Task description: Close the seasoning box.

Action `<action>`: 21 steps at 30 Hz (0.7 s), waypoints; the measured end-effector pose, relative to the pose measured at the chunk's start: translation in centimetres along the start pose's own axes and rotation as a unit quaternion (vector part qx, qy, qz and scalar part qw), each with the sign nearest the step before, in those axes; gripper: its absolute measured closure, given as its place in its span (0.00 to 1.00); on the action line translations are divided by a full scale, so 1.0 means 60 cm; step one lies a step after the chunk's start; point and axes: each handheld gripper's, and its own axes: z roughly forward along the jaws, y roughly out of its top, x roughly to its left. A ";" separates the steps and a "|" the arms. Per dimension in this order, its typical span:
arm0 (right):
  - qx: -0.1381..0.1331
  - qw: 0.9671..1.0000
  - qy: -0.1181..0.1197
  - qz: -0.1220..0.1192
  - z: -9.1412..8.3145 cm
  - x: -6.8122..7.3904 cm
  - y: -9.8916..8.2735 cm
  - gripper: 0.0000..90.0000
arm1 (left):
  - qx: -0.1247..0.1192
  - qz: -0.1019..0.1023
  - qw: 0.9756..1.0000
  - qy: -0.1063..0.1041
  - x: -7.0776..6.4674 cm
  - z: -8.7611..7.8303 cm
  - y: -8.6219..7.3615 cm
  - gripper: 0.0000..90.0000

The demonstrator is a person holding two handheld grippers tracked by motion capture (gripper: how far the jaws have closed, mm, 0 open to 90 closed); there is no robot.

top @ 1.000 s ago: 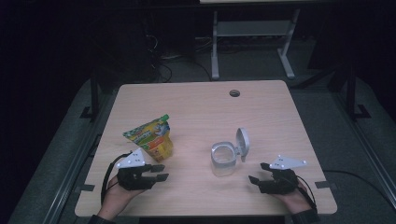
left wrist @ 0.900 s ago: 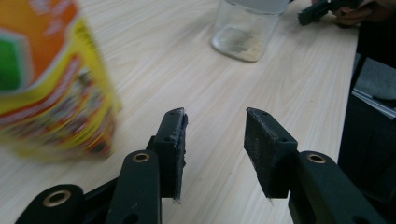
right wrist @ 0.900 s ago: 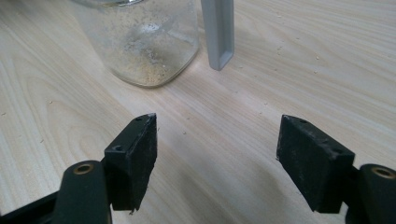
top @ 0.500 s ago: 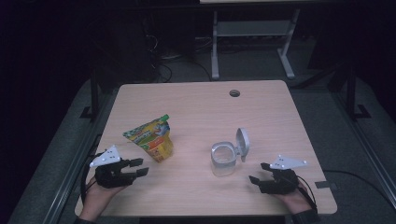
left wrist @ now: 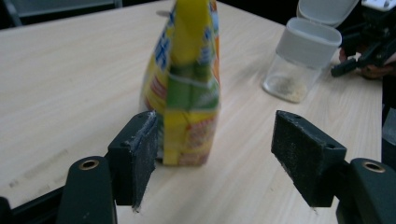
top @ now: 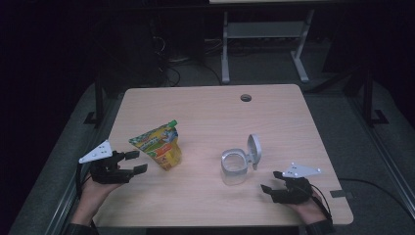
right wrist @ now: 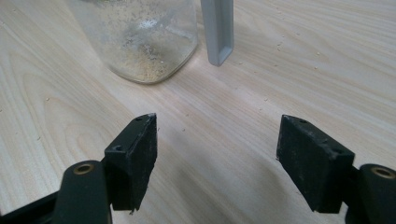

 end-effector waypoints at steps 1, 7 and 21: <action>0.000 1.000 0.000 0.000 0.000 0.000 0.000 0.32 | 0.000 0.000 1.000 0.000 0.000 0.000 0.000 0.35; 0.002 1.000 -0.001 0.001 0.001 0.001 -0.001 0.32 | -0.015 0.007 1.000 -0.003 0.014 0.005 0.014 0.34; 0.004 1.000 -0.003 0.002 0.000 0.001 -0.002 0.32 | -0.024 0.024 0.999 -0.012 0.026 0.032 0.030 0.46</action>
